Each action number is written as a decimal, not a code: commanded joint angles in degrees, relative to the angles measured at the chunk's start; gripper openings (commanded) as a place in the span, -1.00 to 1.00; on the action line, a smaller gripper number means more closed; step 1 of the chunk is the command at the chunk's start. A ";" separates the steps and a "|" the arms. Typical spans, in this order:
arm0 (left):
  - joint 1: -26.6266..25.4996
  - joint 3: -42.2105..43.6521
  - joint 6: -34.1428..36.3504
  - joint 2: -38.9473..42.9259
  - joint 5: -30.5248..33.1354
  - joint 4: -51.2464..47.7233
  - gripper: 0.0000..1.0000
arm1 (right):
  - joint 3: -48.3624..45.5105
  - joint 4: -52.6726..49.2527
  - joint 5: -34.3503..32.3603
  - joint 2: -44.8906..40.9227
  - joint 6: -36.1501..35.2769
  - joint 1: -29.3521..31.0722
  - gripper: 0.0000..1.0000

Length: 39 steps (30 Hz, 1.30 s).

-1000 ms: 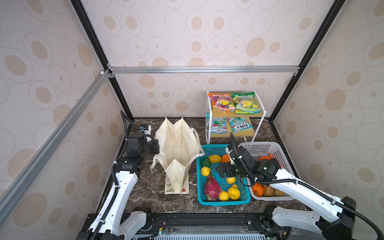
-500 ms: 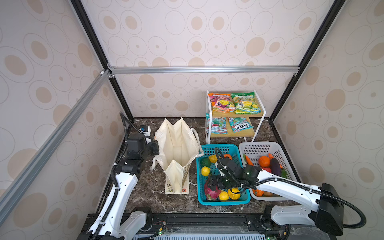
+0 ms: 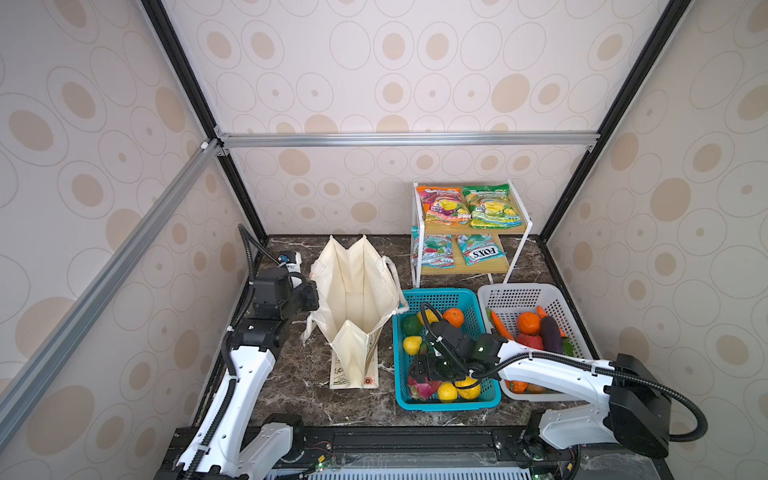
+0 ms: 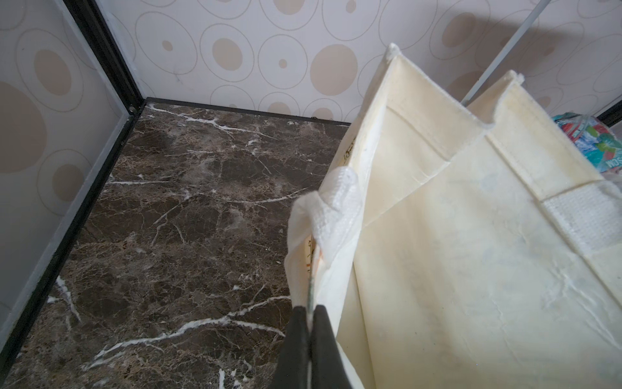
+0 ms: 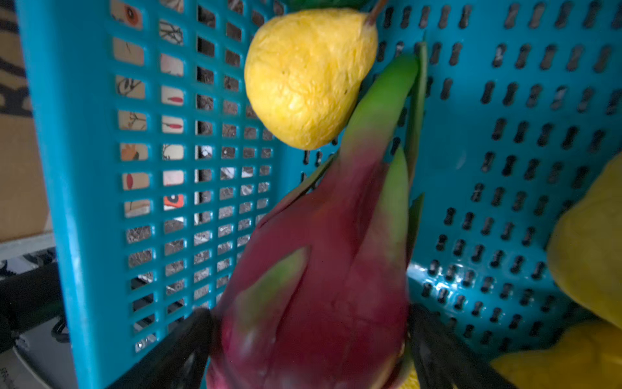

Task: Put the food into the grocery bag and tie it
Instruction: 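Move the right gripper over the teal basket and grasp the pink dragon fruit, then lift the dragon fruit with the right gripper and carry it over the open bag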

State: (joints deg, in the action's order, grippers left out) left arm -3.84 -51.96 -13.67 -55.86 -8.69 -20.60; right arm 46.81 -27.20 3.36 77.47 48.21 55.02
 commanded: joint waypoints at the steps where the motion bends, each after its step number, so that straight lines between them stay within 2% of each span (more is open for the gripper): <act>1: 0.31 0.19 -0.04 0.92 -0.57 -1.47 -1.00 | 1.61 -5.57 -7.38 1.19 -2.19 0.17 0.73; 8: 0.31 -0.07 -0.46 0.70 -0.70 -1.13 -1.00 | 2.63 -7.29 -12.03 -0.44 -5.53 0.16 0.62; 10: 0.32 -0.07 -0.56 0.75 -0.81 -1.11 -1.00 | 3.04 -8.53 -14.53 -0.16 -6.63 0.19 0.70; 15: 0.25 -0.34 -0.50 0.65 -0.67 -1.30 -1.00 | 3.31 -7.94 -10.92 2.97 -6.67 -0.02 0.85; 22: 0.32 -0.22 -0.58 0.75 -0.75 -1.47 -1.00 | 2.35 -5.82 -12.03 4.82 -5.48 0.00 0.95; 25: 0.27 -0.25 -0.64 0.66 -0.91 -1.44 -1.00 | 2.96 -5.67 -12.65 5.75 -6.23 -0.07 0.87; 30: 0.28 -0.24 -0.61 0.77 -0.93 -1.60 -1.00 | 3.34 -5.46 -12.33 3.40 -6.41 -0.07 0.54; 39: 0.31 -0.56 -1.01 1.01 -1.96 -1.55 -1.00 | 5.31 -11.41 -17.71 -9.33 -7.88 -0.08 0.49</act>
State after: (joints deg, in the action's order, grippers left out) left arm -3.84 -51.96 -14.17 -55.81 -8.97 -20.62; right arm 50.22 -34.24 -10.55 71.59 41.10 55.05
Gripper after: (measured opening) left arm 0.048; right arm 0.770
